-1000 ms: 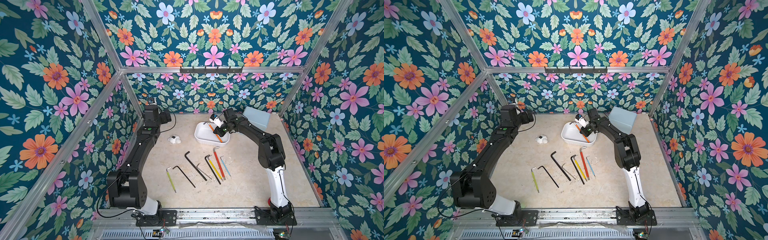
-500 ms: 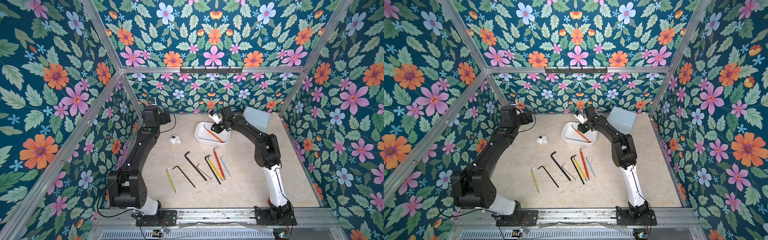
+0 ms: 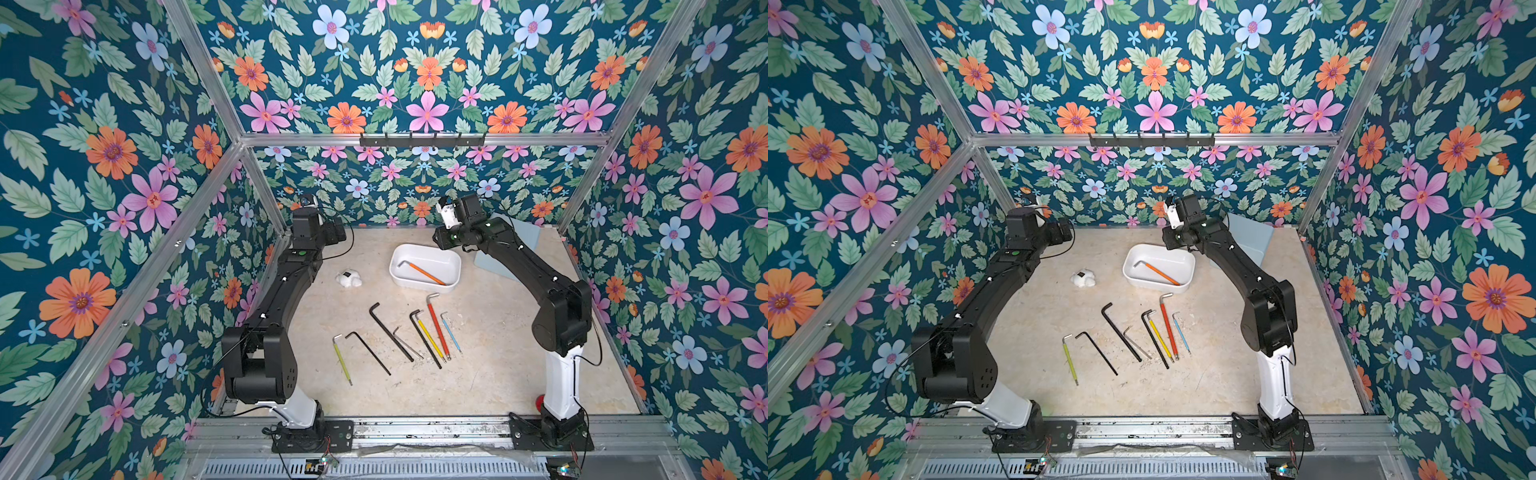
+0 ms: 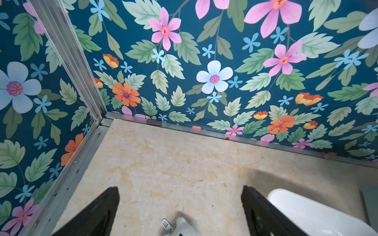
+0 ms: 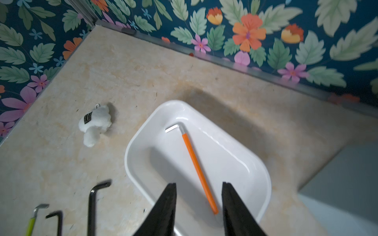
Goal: Put the hex key on the desktop into the storage box
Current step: Place the Allen key in the storage box.
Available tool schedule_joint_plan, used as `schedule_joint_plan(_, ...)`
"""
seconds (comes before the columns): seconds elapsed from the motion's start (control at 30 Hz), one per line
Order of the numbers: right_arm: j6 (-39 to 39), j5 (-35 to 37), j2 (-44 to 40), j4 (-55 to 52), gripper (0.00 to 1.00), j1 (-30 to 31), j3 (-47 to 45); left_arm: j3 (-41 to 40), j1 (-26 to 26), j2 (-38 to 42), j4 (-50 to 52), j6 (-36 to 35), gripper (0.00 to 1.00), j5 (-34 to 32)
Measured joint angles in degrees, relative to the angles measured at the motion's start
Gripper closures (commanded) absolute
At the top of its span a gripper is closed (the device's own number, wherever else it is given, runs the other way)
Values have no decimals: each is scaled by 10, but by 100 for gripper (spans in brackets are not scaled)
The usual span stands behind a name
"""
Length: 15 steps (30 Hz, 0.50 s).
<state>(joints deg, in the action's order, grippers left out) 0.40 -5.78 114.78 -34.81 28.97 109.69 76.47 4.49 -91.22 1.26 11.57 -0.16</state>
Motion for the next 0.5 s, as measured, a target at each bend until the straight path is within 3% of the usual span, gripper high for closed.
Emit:
schedule_joint_plan(0.33,138,24,-174,-27,58,86,-297,-59,1,16,-16,22,1,60)
schedule_joint_plan(0.5,188,28,-190,-17,60,105,-374,-103,4,57,-14,47,1,62)
